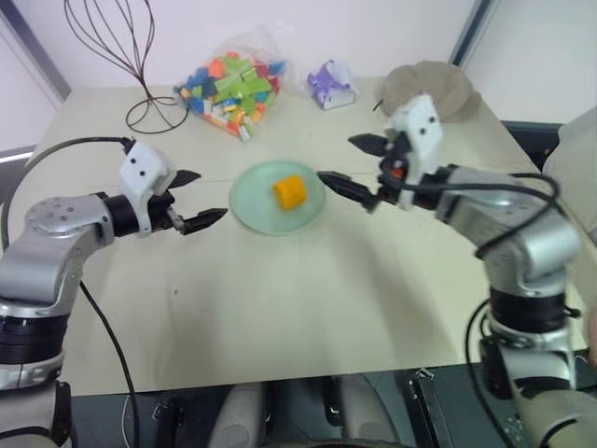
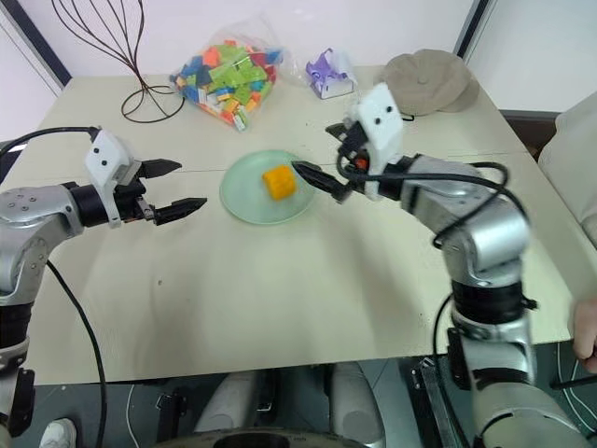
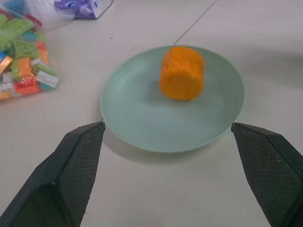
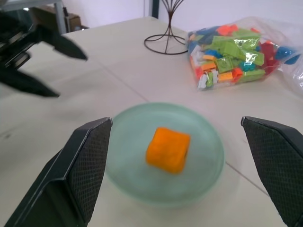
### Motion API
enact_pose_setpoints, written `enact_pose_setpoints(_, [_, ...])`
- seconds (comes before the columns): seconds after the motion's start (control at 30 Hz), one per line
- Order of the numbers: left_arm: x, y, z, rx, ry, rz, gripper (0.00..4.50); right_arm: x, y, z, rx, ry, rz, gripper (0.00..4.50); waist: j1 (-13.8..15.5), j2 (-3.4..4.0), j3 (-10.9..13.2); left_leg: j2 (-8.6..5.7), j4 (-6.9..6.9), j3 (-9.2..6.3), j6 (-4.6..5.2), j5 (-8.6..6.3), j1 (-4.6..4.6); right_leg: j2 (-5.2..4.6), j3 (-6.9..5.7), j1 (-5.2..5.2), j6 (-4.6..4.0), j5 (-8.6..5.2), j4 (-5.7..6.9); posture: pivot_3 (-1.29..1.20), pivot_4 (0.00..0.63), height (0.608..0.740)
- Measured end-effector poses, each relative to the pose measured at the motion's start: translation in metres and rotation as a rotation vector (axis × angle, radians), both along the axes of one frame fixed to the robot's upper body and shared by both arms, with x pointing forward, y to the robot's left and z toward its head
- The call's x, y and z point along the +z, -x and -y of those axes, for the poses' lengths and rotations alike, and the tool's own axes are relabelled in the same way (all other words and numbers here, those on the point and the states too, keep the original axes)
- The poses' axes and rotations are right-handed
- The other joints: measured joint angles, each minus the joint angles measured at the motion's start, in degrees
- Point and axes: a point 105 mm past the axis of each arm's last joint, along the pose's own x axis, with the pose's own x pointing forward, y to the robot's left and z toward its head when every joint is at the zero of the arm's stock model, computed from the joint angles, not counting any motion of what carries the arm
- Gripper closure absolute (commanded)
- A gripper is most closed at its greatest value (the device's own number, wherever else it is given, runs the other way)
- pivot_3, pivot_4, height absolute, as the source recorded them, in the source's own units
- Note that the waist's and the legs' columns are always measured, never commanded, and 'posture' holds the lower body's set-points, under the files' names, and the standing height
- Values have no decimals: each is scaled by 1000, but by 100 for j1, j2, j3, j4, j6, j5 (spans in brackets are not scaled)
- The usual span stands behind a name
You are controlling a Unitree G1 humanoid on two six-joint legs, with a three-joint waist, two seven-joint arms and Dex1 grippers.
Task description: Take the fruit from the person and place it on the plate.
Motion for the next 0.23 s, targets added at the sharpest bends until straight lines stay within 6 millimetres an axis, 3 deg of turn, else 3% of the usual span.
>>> enact_pose_setpoints(0.13, [-1,1,0,-3,0,-4,0,-6,19,25,0,64,-22,31,20,-1,1,0,2,1,1,0,0,-1,-1,6,2,0,-8,0,150,740])
enact_pose_setpoints(0.23, [-2,1,0,-8,-1,-6,0,-2,24,32,-12,75,-7,31,4,-2,0,3,2,2,1,0,2,2,-1,8,1,0,-14,0,150,740])
